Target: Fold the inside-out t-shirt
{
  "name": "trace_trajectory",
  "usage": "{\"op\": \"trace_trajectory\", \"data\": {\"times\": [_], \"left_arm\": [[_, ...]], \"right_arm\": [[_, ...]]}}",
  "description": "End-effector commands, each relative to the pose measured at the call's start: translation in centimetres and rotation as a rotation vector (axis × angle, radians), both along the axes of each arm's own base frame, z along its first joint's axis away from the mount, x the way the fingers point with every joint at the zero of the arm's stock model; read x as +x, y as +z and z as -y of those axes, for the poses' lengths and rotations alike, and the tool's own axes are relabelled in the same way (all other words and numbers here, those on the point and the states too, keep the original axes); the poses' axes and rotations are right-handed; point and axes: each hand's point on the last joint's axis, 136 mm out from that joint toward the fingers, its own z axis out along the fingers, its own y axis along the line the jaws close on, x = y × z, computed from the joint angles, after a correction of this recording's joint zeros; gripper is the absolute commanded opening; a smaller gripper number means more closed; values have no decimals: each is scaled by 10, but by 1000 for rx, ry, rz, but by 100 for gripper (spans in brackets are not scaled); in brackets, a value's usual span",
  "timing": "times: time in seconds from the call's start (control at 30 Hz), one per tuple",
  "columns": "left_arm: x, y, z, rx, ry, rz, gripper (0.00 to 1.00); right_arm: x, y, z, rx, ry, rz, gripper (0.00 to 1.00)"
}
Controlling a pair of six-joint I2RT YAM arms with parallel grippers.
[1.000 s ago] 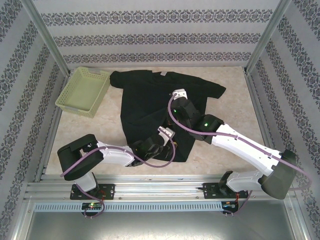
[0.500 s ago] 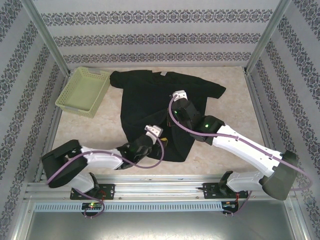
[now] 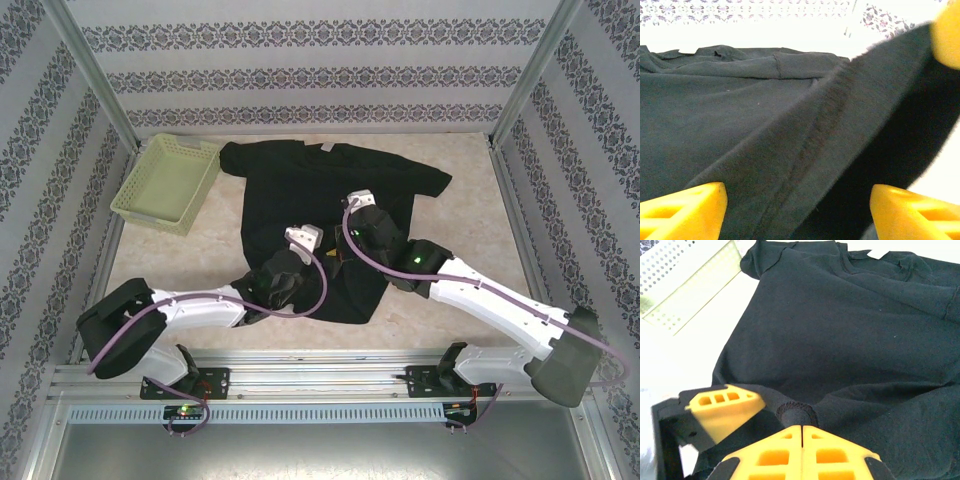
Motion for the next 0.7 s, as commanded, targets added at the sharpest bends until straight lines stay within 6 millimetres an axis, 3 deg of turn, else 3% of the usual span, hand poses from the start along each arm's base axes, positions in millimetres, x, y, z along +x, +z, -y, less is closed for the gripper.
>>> {"op": "trace_trajectory", "data": {"times": [0.0, 0.2, 0.3, 0.43, 0.53, 0.67], "left_arm": [[22, 12, -4, -46, 40, 0, 71], [33, 25, 4, -7, 32, 24, 44], [36, 36, -2, 2, 52, 37, 21], [37, 51, -6, -15, 34, 11, 0], [37, 66, -9, -21, 18, -11, 0], [36, 81, -11, -41, -29, -56, 0]], "right_arm": [[-6, 8, -2, 58, 10, 8, 0], [-6, -3, 9, 31, -28, -8, 0], [-1, -8, 20, 4, -71, -8, 0], [6, -13, 30, -8, -103, -12, 0], [0, -12, 25, 18, -56, -2, 21], [-33, -19, -4, 152, 146, 10, 44]]}}
